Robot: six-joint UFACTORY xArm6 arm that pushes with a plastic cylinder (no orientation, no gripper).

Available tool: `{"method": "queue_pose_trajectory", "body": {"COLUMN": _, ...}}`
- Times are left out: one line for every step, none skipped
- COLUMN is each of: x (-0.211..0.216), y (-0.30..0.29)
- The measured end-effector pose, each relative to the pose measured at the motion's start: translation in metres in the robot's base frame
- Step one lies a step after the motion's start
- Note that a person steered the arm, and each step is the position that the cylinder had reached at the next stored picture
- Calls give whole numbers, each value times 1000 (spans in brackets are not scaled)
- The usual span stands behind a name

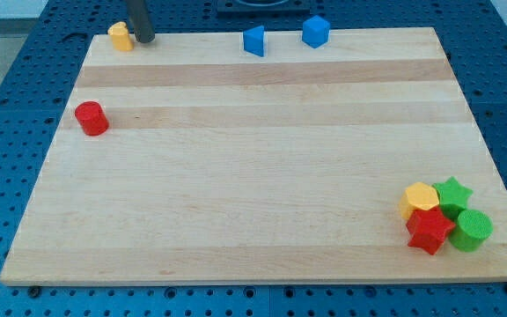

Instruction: Touch the top of the blue triangle

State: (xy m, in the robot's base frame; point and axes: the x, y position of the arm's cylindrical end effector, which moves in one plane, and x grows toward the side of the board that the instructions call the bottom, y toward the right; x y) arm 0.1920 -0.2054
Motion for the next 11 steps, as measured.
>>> {"method": "queue_pose_trajectory", "body": {"x": -1, "y": 5}}
{"method": "queue_pose_trajectory", "body": {"x": 0, "y": 22}}
{"method": "queue_pose_trajectory", "body": {"x": 0, "y": 72}}
{"method": "queue_pose_trajectory", "body": {"x": 0, "y": 100}}
{"method": "queue_pose_trajectory", "body": {"x": 0, "y": 105}}
{"method": "queue_pose_trajectory", "body": {"x": 2, "y": 164}}
{"method": "queue_pose_trajectory", "body": {"x": 5, "y": 231}}
{"method": "queue_pose_trajectory", "body": {"x": 58, "y": 267}}
{"method": "queue_pose_trajectory", "body": {"x": 105, "y": 268}}
{"method": "queue_pose_trajectory", "body": {"x": 91, "y": 262}}
{"method": "queue_pose_trajectory", "body": {"x": 95, "y": 245}}
